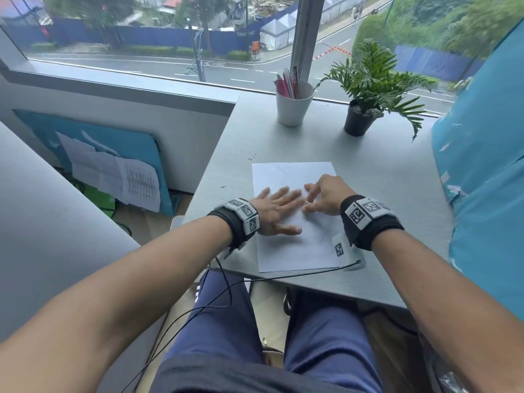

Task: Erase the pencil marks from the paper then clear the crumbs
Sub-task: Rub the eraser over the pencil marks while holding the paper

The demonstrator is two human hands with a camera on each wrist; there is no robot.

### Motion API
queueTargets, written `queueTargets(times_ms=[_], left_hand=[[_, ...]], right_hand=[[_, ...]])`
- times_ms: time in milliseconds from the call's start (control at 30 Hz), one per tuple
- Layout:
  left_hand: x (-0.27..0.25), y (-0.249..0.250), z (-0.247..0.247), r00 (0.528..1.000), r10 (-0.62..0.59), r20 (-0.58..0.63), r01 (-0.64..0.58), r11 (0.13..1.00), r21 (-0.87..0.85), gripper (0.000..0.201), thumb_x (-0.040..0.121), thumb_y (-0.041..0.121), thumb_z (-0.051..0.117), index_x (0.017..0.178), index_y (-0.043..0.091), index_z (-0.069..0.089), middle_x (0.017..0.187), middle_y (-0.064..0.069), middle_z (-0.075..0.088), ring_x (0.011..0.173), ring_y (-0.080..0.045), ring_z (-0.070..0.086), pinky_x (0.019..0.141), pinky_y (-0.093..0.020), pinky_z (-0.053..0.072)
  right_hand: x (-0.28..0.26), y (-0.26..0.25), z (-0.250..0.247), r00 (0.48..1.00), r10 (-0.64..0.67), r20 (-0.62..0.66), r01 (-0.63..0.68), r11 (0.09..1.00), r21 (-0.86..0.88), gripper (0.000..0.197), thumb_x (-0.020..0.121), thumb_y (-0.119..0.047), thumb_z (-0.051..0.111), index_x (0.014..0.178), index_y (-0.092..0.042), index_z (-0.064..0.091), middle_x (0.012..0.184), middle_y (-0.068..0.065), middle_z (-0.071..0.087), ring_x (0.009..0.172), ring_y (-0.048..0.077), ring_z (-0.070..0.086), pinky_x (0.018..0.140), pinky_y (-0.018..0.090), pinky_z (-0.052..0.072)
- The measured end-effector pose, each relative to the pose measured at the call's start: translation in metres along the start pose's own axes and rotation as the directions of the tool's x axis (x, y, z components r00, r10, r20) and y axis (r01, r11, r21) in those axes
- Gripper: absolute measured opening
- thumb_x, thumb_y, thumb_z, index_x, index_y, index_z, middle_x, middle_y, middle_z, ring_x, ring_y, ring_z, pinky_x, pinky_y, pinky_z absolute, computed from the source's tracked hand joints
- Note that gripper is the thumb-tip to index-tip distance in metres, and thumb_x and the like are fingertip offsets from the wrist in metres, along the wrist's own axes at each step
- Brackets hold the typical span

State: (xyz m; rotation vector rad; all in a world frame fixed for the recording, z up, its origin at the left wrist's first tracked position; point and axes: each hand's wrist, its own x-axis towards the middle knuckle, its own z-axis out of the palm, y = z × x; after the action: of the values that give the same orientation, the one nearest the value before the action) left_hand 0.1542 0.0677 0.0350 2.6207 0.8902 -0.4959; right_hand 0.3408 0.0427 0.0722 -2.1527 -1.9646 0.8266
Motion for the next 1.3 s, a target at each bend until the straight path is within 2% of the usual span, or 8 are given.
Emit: queueTargets(times_ms=[233, 300, 433, 567, 667, 867, 1067, 1300], left_hand=[[-0.014, -0.016, -0.016, 0.817, -0.577, -0.011, 0.577, 0.816, 0.024, 0.11, 0.086, 0.085, 0.019, 0.157, 0.006, -0.011, 0.166, -0.012, -0.013, 0.153, -0.03, -0.011, 0.121, -0.047, -0.01], [-0.016, -0.009, -0.015, 0.856, -0.5, -0.131, 0.506, 0.862, 0.02, 0.111, 0.085, 0.086, 0.02, 0.157, 0.007, -0.011, 0.166, -0.01, -0.012, 0.152, -0.03, -0.012, 0.121, -0.049, -0.011], [-0.018, 0.003, 0.009, 0.993, 0.085, -0.08, -0.079, 0.994, 0.076, 0.099, 0.089, 0.08, 0.026, 0.158, 0.021, -0.012, 0.164, 0.001, -0.02, 0.15, -0.017, -0.018, 0.12, -0.047, -0.013], [-0.025, -0.018, 0.011, 0.978, -0.201, -0.05, 0.2, 0.98, -0.021, 0.103, 0.089, 0.08, 0.025, 0.157, 0.015, -0.015, 0.162, -0.004, -0.024, 0.152, -0.023, -0.016, 0.122, -0.047, -0.01], [-0.028, -0.036, -0.007, 0.827, -0.56, -0.04, 0.56, 0.828, -0.016, 0.118, 0.081, 0.089, 0.017, 0.157, 0.003, -0.011, 0.164, -0.015, -0.015, 0.152, -0.031, -0.012, 0.121, -0.05, -0.012], [-0.036, -0.029, -0.004, 0.996, -0.075, -0.041, 0.071, 0.993, -0.096, 0.134, 0.067, 0.086, 0.06, 0.158, 0.018, -0.012, 0.165, 0.001, -0.019, 0.151, -0.016, -0.018, 0.12, -0.046, -0.014], [-0.03, -0.027, 0.0, 0.989, -0.146, 0.019, 0.147, 0.977, -0.151, 0.152, 0.051, 0.084, 0.073, 0.157, 0.023, -0.018, 0.163, 0.007, -0.026, 0.149, -0.014, -0.023, 0.118, -0.053, -0.017], [-0.028, -0.022, -0.007, 0.983, -0.165, 0.075, 0.172, 0.981, -0.094, 0.149, 0.05, 0.084, 0.074, 0.155, 0.035, -0.02, 0.161, 0.004, -0.03, 0.148, -0.02, -0.026, 0.116, -0.063, -0.014]], right_hand=[[0.0, 0.0, 0.0, 1.0, 0.017, 0.016, -0.017, 1.0, 0.014, 0.022, 0.072, -0.023, 0.084, 0.092, -0.015, 0.08, 0.137, 0.0, 0.059, 0.126, 0.01, 0.054, 0.09, 0.014, 0.032], [0.001, 0.001, 0.0, 1.0, 0.018, 0.009, -0.018, 1.0, 0.017, 0.022, 0.072, -0.024, 0.084, 0.091, -0.015, 0.08, 0.136, -0.001, 0.06, 0.125, 0.01, 0.055, 0.09, 0.014, 0.033], [0.003, 0.002, 0.001, 1.0, 0.014, -0.005, -0.014, 1.0, -0.004, 0.024, 0.071, -0.025, 0.085, 0.092, -0.014, 0.079, 0.135, 0.001, 0.061, 0.123, 0.011, 0.057, 0.09, 0.013, 0.034], [0.003, 0.002, 0.001, 1.0, 0.025, 0.0, -0.025, 0.999, 0.027, 0.022, 0.071, -0.023, 0.085, 0.09, -0.014, 0.08, 0.133, 0.0, 0.063, 0.121, 0.009, 0.057, 0.088, 0.014, 0.034], [0.0, 0.0, 0.001, 0.999, 0.031, 0.008, -0.032, 0.999, 0.035, 0.022, 0.071, -0.021, 0.084, 0.091, -0.013, 0.08, 0.133, -0.001, 0.063, 0.121, 0.008, 0.057, 0.087, 0.014, 0.034], [-0.001, -0.001, -0.001, 0.999, 0.034, -0.008, -0.034, 0.999, 0.036, 0.022, 0.071, -0.022, 0.084, 0.091, -0.014, 0.079, 0.132, -0.001, 0.063, 0.122, 0.01, 0.056, 0.091, 0.016, 0.036], [-0.002, -0.018, 0.01, 0.993, 0.01, -0.115, -0.02, 0.996, -0.089, 0.011, 0.071, -0.025, 0.082, 0.078, -0.021, 0.075, 0.095, 0.002, 0.07, 0.095, 0.021, 0.064, 0.082, 0.031, 0.053], [0.011, -0.041, 0.021, 0.98, -0.035, -0.195, 0.047, 0.997, 0.057, 0.015, 0.072, -0.029, 0.082, 0.082, -0.018, 0.078, 0.077, -0.006, 0.061, 0.076, 0.009, 0.061, 0.07, 0.018, 0.049]])
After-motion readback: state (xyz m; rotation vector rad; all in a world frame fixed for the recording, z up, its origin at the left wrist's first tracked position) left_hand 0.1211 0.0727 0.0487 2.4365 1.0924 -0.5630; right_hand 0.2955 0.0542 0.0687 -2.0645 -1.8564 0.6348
